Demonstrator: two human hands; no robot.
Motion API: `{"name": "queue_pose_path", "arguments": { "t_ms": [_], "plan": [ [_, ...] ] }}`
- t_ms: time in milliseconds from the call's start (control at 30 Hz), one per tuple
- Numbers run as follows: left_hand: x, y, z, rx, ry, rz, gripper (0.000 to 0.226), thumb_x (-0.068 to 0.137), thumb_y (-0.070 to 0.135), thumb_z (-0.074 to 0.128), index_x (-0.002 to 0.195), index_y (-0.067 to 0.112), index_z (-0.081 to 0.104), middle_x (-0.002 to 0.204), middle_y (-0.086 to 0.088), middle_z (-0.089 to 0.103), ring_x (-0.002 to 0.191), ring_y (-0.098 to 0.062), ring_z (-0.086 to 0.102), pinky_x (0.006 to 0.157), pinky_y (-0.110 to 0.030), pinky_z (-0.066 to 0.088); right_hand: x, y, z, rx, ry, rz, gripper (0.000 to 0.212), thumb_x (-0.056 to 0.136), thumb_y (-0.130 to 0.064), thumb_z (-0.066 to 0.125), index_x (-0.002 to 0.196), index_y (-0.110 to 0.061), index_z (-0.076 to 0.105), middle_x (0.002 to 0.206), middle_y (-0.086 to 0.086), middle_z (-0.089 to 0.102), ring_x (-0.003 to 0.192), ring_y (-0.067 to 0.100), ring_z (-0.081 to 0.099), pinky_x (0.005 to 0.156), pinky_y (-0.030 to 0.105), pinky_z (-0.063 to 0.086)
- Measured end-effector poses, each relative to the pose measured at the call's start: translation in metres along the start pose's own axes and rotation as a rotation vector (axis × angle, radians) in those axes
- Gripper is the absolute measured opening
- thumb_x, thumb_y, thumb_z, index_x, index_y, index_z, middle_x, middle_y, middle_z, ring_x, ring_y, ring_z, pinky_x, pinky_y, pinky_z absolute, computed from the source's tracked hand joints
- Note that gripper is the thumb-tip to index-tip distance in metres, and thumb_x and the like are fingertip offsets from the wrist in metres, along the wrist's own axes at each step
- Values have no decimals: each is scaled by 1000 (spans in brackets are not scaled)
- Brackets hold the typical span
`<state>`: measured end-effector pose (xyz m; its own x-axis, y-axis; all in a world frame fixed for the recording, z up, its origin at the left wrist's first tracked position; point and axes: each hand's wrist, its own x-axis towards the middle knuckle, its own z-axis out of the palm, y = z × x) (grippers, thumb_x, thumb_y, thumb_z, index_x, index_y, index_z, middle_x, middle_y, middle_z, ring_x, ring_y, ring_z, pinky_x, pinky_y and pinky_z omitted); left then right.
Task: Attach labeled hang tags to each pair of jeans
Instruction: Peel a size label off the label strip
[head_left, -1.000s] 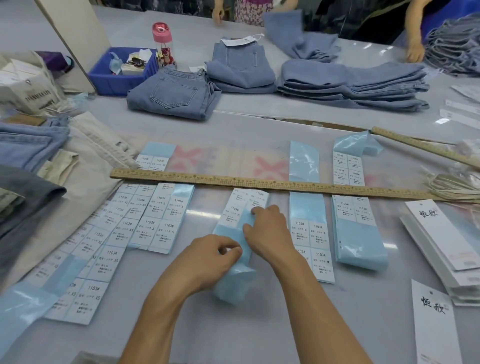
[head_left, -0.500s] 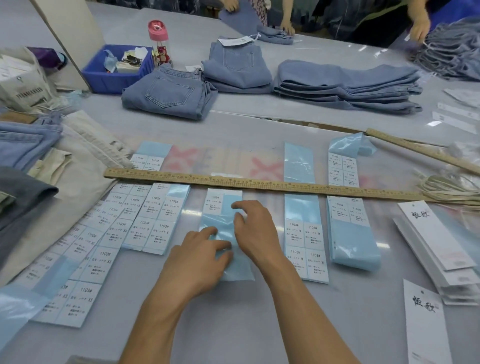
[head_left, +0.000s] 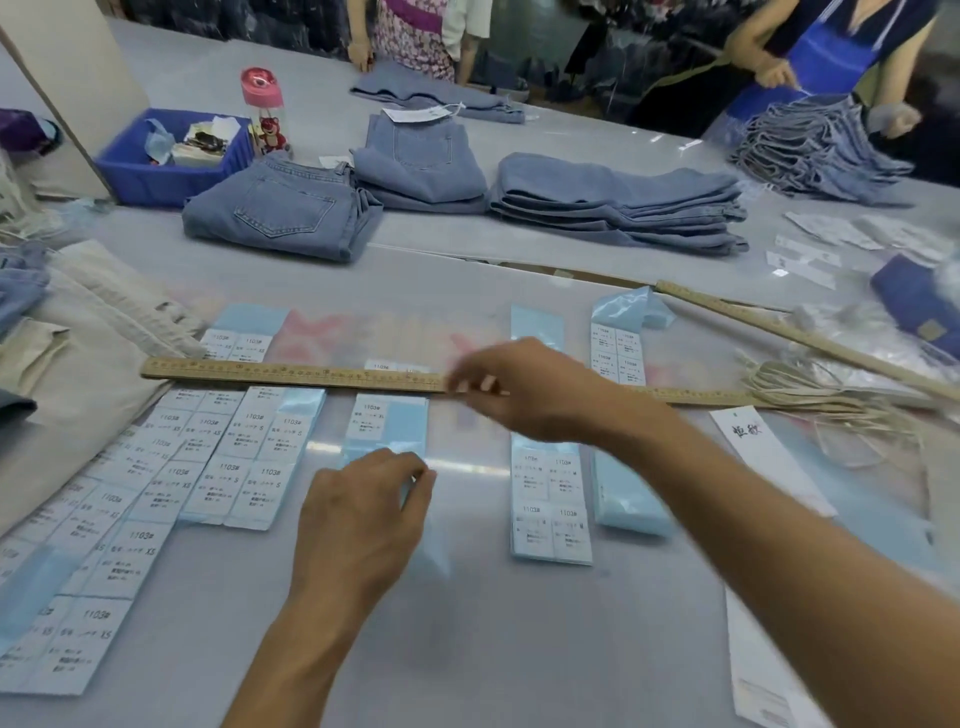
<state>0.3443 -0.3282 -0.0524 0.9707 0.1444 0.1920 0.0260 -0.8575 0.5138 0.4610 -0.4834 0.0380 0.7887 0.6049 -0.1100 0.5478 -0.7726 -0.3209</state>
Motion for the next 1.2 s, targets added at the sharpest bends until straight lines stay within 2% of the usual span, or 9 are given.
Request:
{"name": "queue_pose_path", "arguments": {
  "t_ms": [100, 200, 300, 367, 433, 533, 767, 933, 1200],
  "plan": [
    [-5, 6, 6, 31, -109, -5, 15, 99, 39, 56, 109, 37, 66, 99, 14, 69, 91, -15, 65, 73, -30, 44, -28, 68, -7, -151, -106, 212, 24, 97, -21, 61, 119, -26, 71, 112, -3, 71, 96, 13, 62, 89, 34, 52],
    [-6, 6, 12, 138, -334, -73, 24, 99, 52, 45, 116, 44, 60, 100, 15, 67, 91, -11, 63, 71, -28, 45, -47, 117, 17, -115, 69, 324, 20, 95, -20, 64, 113, -24, 73, 100, -9, 68, 94, 14, 64, 86, 33, 53],
    [-7, 8, 6, 246, -385, -94, 27, 100, 57, 42, 115, 45, 60, 104, 13, 67, 95, -14, 63, 75, -30, 47, -57, 134, 55, -71, 100, 336, 19, 94, -19, 66, 110, -23, 74, 105, -6, 71, 89, 10, 58, 80, 28, 48],
    [-9, 13, 2, 340, -344, -65, 25, 101, 52, 45, 120, 43, 59, 110, 14, 64, 102, -14, 62, 81, -31, 50, -60, 140, 70, -125, 61, 333, 21, 94, -25, 65, 114, -25, 73, 111, -6, 68, 98, 11, 56, 80, 28, 43],
    [-8, 23, -6, 439, -173, 131, 19, 96, 38, 63, 115, 37, 66, 106, 12, 66, 99, -21, 63, 77, -37, 53, -59, 141, 74, -158, 93, 308, 23, 94, -31, 64, 116, -26, 71, 118, -5, 64, 113, 18, 53, 89, 34, 43],
    [21, 46, -6, 302, 4, 434, 27, 82, 27, 81, 108, 30, 73, 102, 4, 72, 93, -30, 66, 72, -43, 52, -61, 139, 76, -222, 118, 285, 27, 92, -38, 65, 114, -23, 73, 124, -2, 60, 120, 23, 46, 94, 40, 40],
    [97, 77, 91, 218, -693, 446, 85, 81, 55, 78, 153, 38, 37, 165, 11, 26, 150, -13, 23, 119, -35, 27, -67, 134, 89, -312, 77, 290, 44, 88, -56, 63, 108, -18, 71, 127, 2, 53, 120, 26, 40, 104, 46, 35],
    [94, 39, 132, 138, -564, 458, 100, 70, 80, 68, 155, 41, 32, 166, 16, 21, 151, -8, 18, 120, -31, 18, -65, 138, 101, -281, 147, 257, 41, 91, -51, 59, 119, -21, 66, 129, 0, 52, 119, 25, 40, 99, 46, 32],
    [92, 34, 138, 56, -511, 430, 106, 66, 79, 71, 155, 37, 35, 163, 18, 26, 150, -7, 19, 124, -36, 17, -62, 144, 104, -166, 157, 266, 37, 93, -48, 63, 118, -23, 70, 124, -6, 54, 119, 19, 40, 99, 43, 32]
  ]
}}
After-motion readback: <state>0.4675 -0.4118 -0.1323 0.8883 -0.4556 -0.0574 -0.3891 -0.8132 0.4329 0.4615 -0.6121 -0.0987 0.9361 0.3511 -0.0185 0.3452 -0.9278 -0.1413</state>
